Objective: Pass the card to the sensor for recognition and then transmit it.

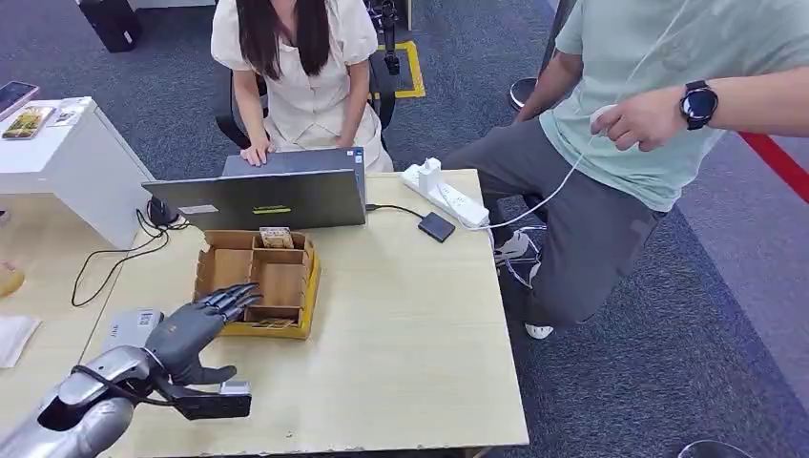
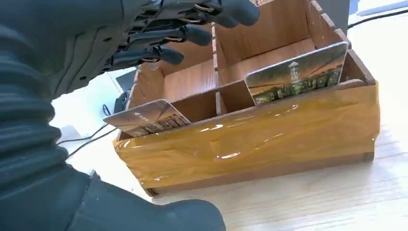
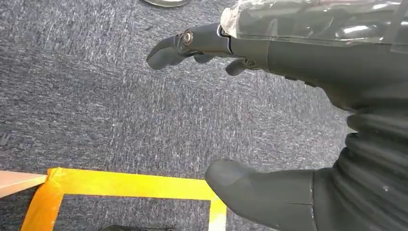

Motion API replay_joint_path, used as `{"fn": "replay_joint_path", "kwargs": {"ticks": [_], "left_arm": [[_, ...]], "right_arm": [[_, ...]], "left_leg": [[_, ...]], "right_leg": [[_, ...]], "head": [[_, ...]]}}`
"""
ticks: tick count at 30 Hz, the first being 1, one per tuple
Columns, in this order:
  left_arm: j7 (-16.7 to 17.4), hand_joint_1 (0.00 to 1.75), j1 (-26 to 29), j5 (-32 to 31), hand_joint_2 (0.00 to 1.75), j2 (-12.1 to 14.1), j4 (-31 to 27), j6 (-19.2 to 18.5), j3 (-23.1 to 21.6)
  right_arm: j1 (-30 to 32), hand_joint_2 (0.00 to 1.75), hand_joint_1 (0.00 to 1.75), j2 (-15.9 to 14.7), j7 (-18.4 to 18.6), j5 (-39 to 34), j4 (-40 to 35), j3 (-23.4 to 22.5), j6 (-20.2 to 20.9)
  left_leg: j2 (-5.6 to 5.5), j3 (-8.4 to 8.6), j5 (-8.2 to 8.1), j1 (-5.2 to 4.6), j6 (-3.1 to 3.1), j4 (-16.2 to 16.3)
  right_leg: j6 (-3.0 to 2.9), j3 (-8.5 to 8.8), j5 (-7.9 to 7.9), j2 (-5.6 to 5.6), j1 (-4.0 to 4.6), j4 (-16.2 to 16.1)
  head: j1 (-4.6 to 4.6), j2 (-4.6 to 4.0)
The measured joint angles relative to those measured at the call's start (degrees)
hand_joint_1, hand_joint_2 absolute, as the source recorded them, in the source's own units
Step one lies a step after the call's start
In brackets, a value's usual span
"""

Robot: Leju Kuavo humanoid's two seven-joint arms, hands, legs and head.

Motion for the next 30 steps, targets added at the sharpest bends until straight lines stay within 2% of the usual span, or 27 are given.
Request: {"fn": "replay_joint_path", "kwargs": {"ticks": [30], "left_arm": [[-0.57,0.0,-1.74,0.39,1.75,0.04,1.2,-0.59,-2.84]], "right_arm": [[-0.02,1.75,0.0,0.22,-0.15,0.76,-0.07,-0.7,0.04]], "left_leg": [[0.0,-0.01,0.0,0.0,0.0,0.0]], "right_leg": [[0.0,0.0,0.0,0.0,0.0,0.0]], "head": [[-0.02,0.0]]}}
